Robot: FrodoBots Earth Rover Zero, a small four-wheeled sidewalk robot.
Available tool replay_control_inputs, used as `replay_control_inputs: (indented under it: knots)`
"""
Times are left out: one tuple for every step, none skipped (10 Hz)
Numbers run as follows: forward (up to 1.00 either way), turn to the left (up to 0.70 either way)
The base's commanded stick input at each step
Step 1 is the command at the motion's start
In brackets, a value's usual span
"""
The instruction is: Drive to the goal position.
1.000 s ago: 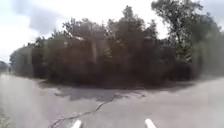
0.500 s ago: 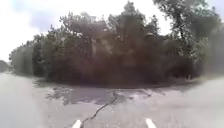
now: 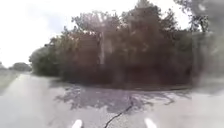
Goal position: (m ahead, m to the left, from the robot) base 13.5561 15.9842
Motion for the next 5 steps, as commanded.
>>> replay_control_inputs:
  knots:
    - [0.49, 0.49]
    - [0.49, 0.49]
    - [0.5, 0.5]
    - [0.5, 0.5]
    - [0.68, 0.21]
